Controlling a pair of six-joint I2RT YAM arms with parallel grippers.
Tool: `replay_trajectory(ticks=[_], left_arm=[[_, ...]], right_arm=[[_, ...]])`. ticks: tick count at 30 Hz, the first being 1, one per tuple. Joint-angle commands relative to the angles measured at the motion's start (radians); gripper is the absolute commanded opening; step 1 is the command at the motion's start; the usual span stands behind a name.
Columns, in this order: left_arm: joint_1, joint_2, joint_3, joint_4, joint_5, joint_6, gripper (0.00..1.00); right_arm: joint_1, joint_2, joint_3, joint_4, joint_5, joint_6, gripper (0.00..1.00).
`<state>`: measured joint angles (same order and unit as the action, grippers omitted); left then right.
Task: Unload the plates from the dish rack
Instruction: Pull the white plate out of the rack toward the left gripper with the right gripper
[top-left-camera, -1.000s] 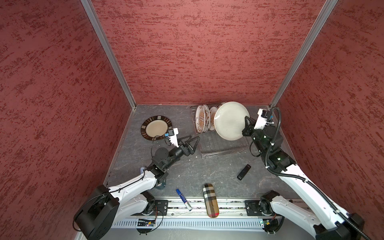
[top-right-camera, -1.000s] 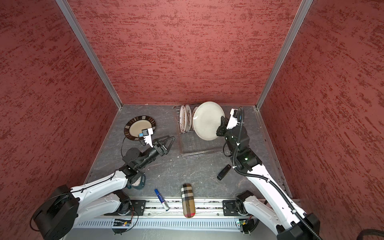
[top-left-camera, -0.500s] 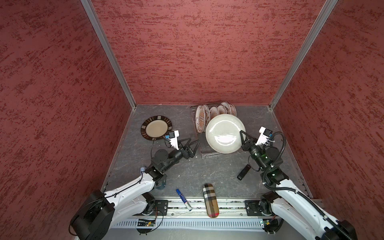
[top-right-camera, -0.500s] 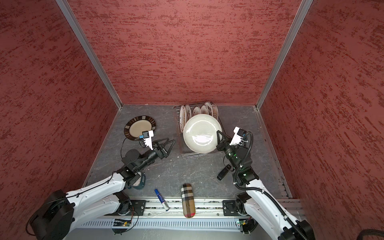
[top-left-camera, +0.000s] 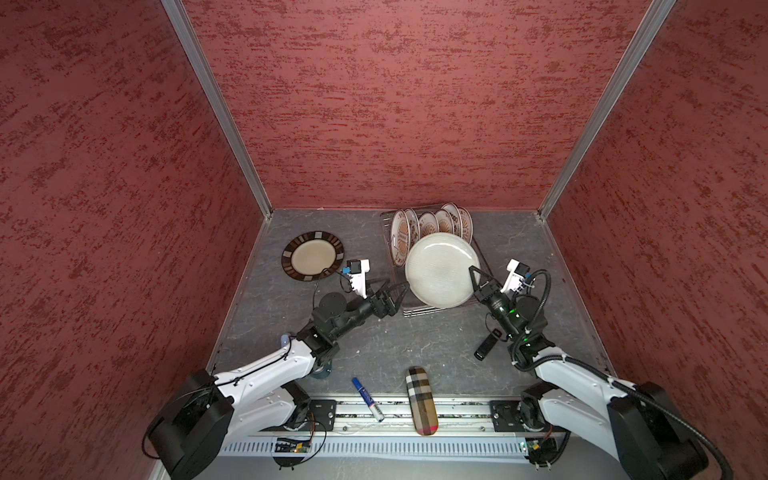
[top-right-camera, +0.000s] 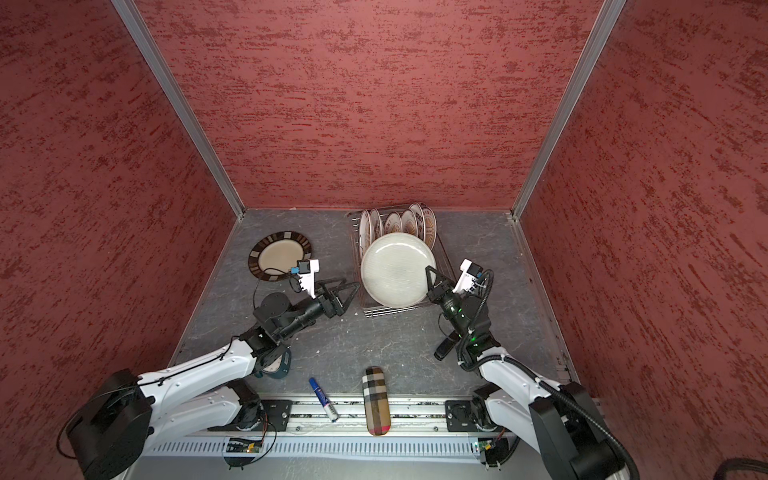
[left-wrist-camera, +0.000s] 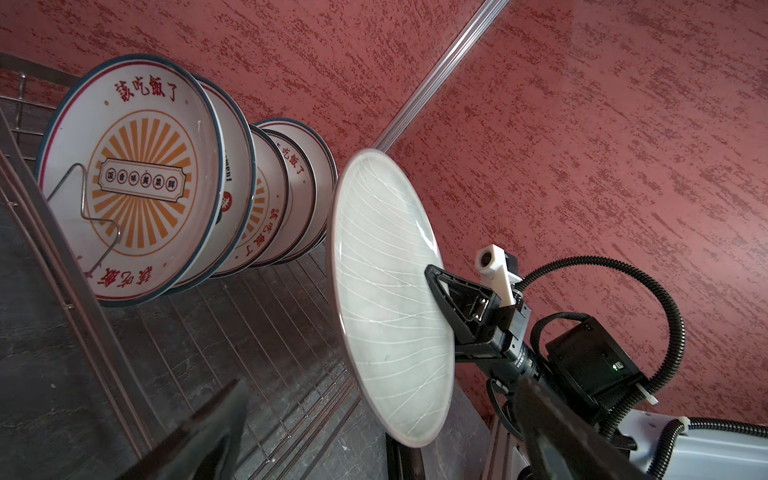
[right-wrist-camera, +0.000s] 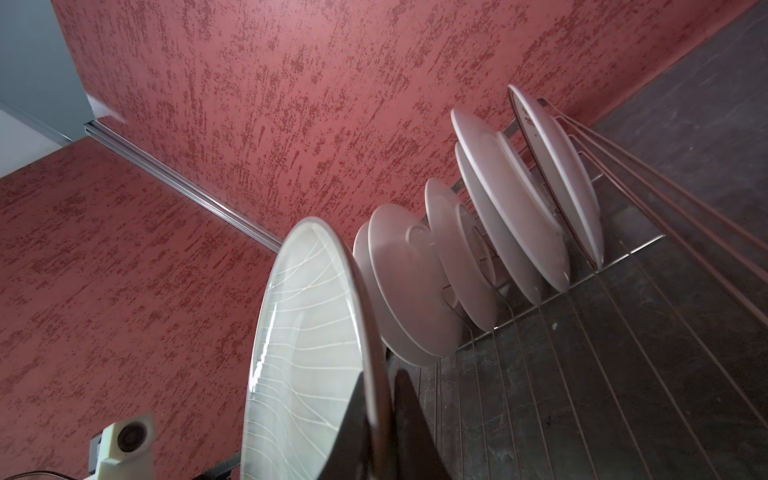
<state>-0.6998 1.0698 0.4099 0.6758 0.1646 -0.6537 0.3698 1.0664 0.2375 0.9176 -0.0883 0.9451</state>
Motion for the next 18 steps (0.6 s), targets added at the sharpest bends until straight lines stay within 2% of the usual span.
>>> replay_trajectory(ticks=[1,5,10,18], left_arm=[[-0.010,0.021,0.043,-0.068,-0.049,0.005,0.93],[-0.013,0.059,0.067,-0.071,-0.050,-0.011,0.91],[-0.018,0.112,0.092,-0.068,-0.088,-0.042,0.77],[-0.018,0.161,0.117,-0.069,-0.117,-0.077,0.70]], right_arm=[[0.008,0.021,0.025,0.268,-0.017,0.075,0.00],[0.018,0.073,0.039,0.294,-0.036,0.071,0.00],[0.041,0.130,0.072,0.309,-0.061,0.058,0.00],[0.065,0.219,0.100,0.363,-0.083,0.066,0.00]])
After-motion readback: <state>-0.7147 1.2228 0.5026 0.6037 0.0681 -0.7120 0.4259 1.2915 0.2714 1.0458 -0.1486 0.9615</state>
